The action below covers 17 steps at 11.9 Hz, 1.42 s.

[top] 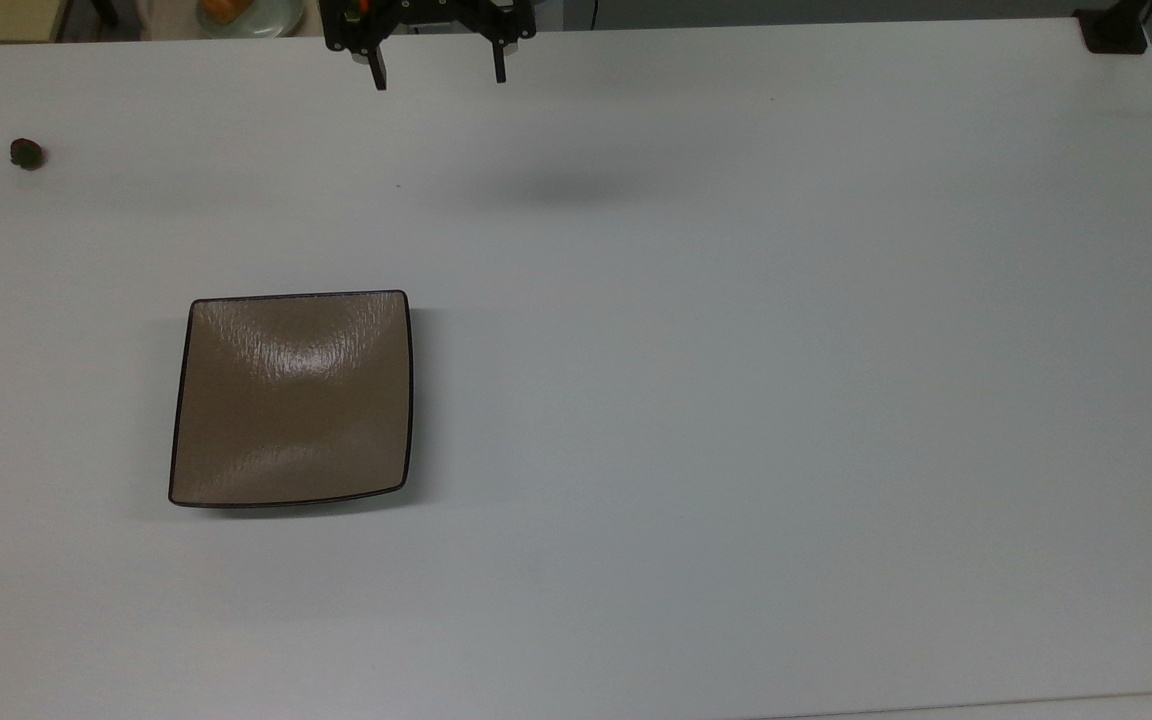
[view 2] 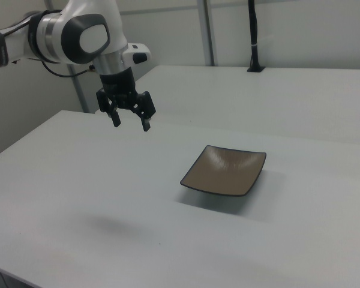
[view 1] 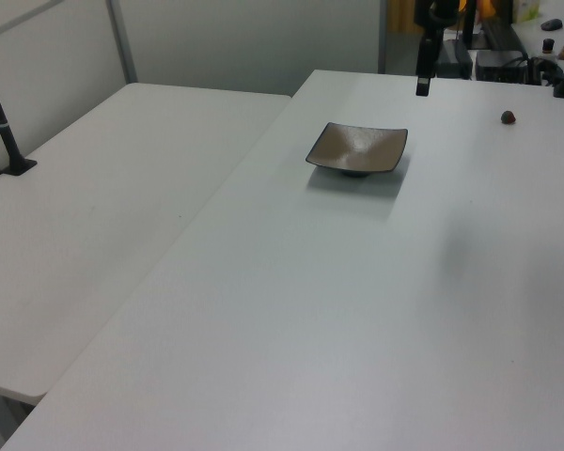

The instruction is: Strawberries on a ceramic plate

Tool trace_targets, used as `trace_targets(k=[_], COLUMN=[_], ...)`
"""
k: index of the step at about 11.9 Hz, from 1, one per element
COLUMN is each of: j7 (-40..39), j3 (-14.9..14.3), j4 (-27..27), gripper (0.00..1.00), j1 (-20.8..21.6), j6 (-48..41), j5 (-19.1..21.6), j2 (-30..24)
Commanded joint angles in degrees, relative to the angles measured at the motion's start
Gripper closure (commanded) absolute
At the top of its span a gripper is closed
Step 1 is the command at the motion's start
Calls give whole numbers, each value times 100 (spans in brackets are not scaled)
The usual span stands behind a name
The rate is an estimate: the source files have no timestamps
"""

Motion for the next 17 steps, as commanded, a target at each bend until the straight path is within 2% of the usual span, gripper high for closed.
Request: trace_targets(k=[1,13,17], j7=[-13,-22,-22], j3=[32,32,-74], j4=[78,52,78], gripper=[0,0,0], j1=[-20,24,15], j6=[33,33,42], j5=[79,97,106], j2=[5,23,31])
